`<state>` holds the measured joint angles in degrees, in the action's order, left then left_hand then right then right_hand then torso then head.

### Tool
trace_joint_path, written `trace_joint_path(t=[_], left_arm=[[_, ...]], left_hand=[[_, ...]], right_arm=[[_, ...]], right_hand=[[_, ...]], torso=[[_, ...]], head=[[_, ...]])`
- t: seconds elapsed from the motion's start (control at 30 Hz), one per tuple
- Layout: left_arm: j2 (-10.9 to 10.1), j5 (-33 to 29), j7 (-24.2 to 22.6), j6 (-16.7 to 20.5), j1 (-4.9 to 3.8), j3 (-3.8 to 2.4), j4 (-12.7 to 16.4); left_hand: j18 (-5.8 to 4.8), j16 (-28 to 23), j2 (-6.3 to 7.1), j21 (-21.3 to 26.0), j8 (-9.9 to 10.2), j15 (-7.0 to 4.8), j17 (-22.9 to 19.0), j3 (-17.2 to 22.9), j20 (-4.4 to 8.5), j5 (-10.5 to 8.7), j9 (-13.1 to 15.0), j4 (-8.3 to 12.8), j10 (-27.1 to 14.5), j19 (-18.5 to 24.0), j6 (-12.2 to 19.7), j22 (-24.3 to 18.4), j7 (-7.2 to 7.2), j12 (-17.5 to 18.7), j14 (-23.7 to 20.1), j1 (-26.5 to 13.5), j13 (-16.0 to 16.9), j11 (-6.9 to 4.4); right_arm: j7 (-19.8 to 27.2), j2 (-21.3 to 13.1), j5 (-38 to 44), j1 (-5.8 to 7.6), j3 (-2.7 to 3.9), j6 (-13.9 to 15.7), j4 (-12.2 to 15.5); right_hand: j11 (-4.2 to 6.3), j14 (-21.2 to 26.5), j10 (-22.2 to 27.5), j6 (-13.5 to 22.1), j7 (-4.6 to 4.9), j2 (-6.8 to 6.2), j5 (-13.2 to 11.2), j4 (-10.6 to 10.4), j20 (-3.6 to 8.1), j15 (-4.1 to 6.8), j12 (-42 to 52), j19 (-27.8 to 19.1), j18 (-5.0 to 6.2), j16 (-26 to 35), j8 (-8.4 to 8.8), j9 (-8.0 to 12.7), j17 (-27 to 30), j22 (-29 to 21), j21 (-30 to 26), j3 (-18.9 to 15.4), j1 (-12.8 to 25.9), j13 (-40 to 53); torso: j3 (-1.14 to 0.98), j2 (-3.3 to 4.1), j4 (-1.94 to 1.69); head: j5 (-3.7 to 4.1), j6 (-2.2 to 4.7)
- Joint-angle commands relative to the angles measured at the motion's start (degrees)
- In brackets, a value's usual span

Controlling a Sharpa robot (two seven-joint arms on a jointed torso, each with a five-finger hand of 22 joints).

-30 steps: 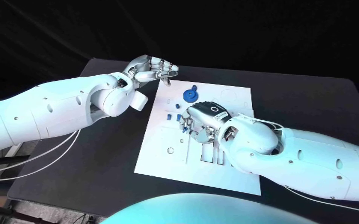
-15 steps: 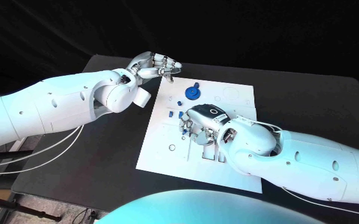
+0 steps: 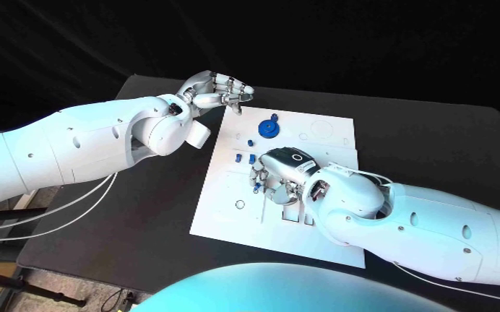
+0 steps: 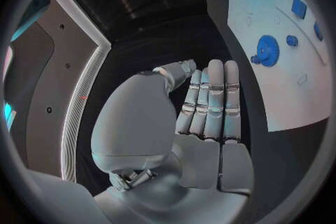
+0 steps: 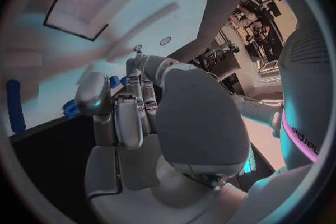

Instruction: Assemble the parts on the task board

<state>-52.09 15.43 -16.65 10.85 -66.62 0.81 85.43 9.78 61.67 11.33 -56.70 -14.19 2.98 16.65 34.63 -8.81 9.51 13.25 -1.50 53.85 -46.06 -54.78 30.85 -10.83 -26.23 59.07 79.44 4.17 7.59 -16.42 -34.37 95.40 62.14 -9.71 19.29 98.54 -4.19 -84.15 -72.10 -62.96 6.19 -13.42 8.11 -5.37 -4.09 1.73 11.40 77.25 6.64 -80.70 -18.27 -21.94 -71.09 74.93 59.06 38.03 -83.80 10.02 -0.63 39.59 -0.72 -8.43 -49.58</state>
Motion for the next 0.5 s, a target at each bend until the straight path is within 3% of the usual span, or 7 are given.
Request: trace_joint_path(t=[0.03,0.5], left_arm=[[0.1,0.3,-0.2,-1.1,-0.04,-0.04,0.0],[0.2,0.4,-0.2,-1.1,-0.04,-0.04,-0.1]], left_hand=[[0.64,-0.3,0.03,-0.2,0.3,0.17,-0.1,-0.1,0.04,0.04,0.1,0.4,-0.4,0.4,0.4,0.1,-0.05,0.3,0.1,-0.4,-0.1,-0.11],[0.65,-0.3,0.06,-0.3,0.3,0.19,-0.1,-0.1,0.02,0.03,0.1,0.5,-0.5,0.5,0.4,0.1,-0.05,0.3,0.0,-0.4,-0.1,-0.09]], right_arm=[[0.5,0.1,0.1,-0.1,-0.01,-1.1,0.1],[0.3,0.1,0.1,-0.2,-0.03,-2.1,-0.3]], right_hand=[[2.01,-2.4,-2.1,-0.3,0.26,0.16,0.1,0.0,0.21,0.34,0.0,-0.4,-0.37,-0.1,-0.22,-0.1,0.0,2.6,-0.3,0.2,0.4,0.0],[2.0,-2.4,-2.1,-0.2,0.27,0.2,0.1,0.1,0.2,0.33,0.0,-0.4,-0.35,-0.1,-0.22,-0.1,0.1,2.6,-0.4,0.2,0.5,0.1]], torso=[[-0.02,-0.03,-0.03],[-0.03,0.01,-0.04]], head=[[0.01,-0.01],[0.01,-0.35]])
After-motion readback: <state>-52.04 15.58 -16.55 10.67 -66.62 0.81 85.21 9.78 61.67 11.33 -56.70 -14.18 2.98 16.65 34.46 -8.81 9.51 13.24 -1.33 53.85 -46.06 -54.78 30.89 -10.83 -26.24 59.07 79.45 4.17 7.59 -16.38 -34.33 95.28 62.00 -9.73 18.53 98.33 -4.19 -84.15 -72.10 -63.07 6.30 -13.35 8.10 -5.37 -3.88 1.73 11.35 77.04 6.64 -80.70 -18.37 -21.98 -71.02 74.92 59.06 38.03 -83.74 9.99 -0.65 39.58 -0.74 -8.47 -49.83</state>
